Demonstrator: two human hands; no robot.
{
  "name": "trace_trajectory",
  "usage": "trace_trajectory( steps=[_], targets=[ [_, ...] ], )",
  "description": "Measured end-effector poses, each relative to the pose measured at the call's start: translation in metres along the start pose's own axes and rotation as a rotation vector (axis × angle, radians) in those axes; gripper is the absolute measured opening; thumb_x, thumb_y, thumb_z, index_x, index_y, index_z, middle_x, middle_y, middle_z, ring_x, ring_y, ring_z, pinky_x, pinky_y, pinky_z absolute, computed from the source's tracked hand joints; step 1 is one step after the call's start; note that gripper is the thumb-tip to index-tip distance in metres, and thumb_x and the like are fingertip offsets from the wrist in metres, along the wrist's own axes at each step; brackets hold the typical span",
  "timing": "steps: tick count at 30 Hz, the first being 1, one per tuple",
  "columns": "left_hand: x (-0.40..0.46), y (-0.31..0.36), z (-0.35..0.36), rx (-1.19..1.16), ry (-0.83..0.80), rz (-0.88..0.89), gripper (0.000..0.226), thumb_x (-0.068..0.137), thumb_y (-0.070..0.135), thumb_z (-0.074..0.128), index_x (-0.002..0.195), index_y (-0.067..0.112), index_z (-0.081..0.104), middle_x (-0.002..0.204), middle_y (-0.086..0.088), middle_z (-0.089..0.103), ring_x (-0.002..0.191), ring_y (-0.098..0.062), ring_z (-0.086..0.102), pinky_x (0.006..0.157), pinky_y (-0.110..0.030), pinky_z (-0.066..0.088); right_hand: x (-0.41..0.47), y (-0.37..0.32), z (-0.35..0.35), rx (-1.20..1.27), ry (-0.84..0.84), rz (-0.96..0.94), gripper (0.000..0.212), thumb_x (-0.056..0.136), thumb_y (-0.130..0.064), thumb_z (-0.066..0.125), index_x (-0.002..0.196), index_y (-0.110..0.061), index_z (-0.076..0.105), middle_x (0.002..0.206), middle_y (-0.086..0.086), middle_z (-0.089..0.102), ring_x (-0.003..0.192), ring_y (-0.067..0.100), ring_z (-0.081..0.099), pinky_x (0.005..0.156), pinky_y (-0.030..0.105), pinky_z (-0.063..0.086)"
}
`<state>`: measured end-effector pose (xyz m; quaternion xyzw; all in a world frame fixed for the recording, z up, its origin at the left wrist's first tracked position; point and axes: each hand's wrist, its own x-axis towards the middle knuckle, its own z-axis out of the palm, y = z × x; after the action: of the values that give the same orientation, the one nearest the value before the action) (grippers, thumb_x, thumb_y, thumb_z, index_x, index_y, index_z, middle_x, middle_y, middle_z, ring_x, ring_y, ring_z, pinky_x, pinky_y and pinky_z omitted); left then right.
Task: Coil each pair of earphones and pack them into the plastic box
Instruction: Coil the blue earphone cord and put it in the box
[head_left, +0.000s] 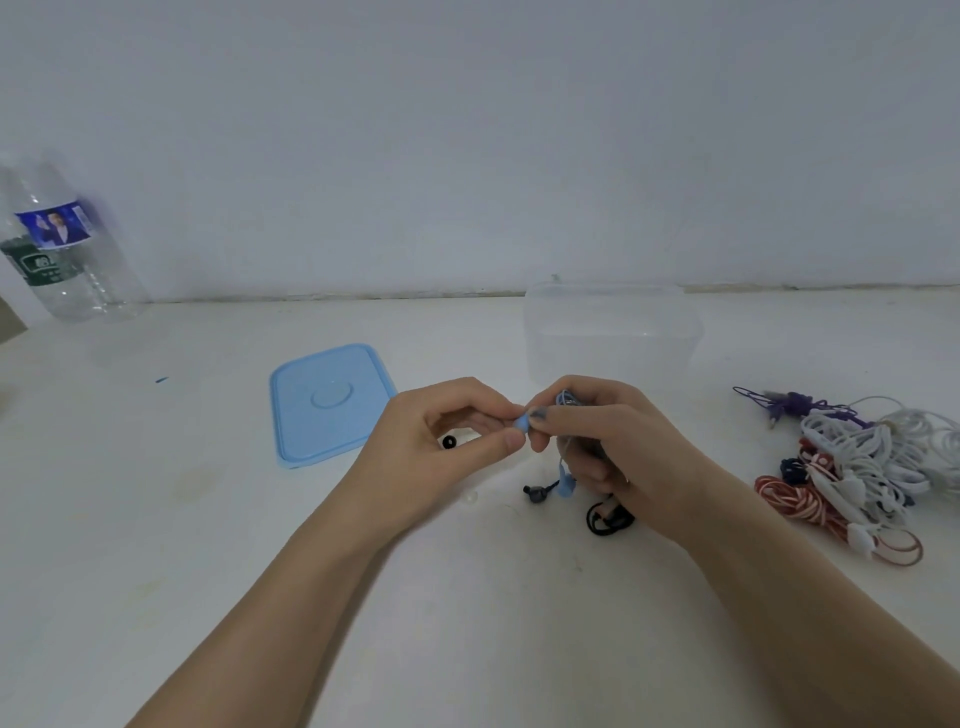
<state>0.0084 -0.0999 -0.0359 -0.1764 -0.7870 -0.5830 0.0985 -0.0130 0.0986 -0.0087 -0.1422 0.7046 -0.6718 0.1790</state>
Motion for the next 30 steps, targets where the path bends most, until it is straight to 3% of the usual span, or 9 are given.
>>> trace_trajectory(
  steps=[5,11,15,22,30],
  targets=[
    [-0.0015,-0.0004,0.0,0.028,0.012,0.031,0.014,0.084,0.005,0.08,0.095,0.012,0.077,0.092,-0.001,0.077,0.088,-0.018,0.071,0.089,-0.035,0.055,0.0019,0.0006,0.0001,0.044,-0.008,0.027,0.015,0.092,-0.002,0.058,0.08,-0.005,0.066,0.057,-0.003,0.059,0.041,0.011,0.03,0.042,0.023,0.021],
    [-0.0028,-0.0002,0.0013,0.153,0.041,0.106,0.014,0.084,0.01,0.082,0.096,0.014,0.077,0.09,0.007,0.076,0.089,-0.018,0.072,0.087,-0.032,0.056,0.002,-0.0001,0.0022,0.037,0.001,0.025,0.015,0.094,-0.001,0.055,0.081,-0.002,0.063,0.049,-0.008,0.055,0.039,0.009,0.03,0.039,0.02,0.023],
    [-0.002,-0.0023,0.0006,0.122,0.037,0.08,0.014,0.085,0.008,0.081,0.096,0.016,0.078,0.091,0.005,0.076,0.089,-0.021,0.072,0.088,-0.038,0.056,0.003,0.0009,0.0018,0.059,-0.006,0.033,0.021,0.093,-0.001,0.055,0.075,-0.006,0.064,0.052,-0.006,0.056,0.04,0.01,0.029,0.04,0.02,0.022],
    [-0.001,0.0018,0.0013,-0.02,-0.004,0.012,0.008,0.09,0.006,0.074,0.094,0.013,0.077,0.094,-0.002,0.076,0.093,-0.02,0.071,0.09,-0.029,0.053,0.0038,0.0019,0.0015,0.076,-0.001,0.031,0.02,0.093,-0.001,0.056,0.075,-0.007,0.064,0.058,-0.002,0.058,0.042,0.01,0.03,0.039,0.02,0.024],
    [-0.0005,0.001,0.0014,-0.026,0.004,0.022,0.006,0.089,0.008,0.075,0.094,0.011,0.076,0.091,0.0,0.075,0.088,-0.017,0.07,0.086,-0.027,0.053,0.0048,0.0035,0.0031,0.097,0.008,0.024,0.015,0.092,-0.003,0.058,0.079,-0.006,0.064,0.063,-0.001,0.062,0.042,0.01,0.031,0.039,0.02,0.024]
  ],
)
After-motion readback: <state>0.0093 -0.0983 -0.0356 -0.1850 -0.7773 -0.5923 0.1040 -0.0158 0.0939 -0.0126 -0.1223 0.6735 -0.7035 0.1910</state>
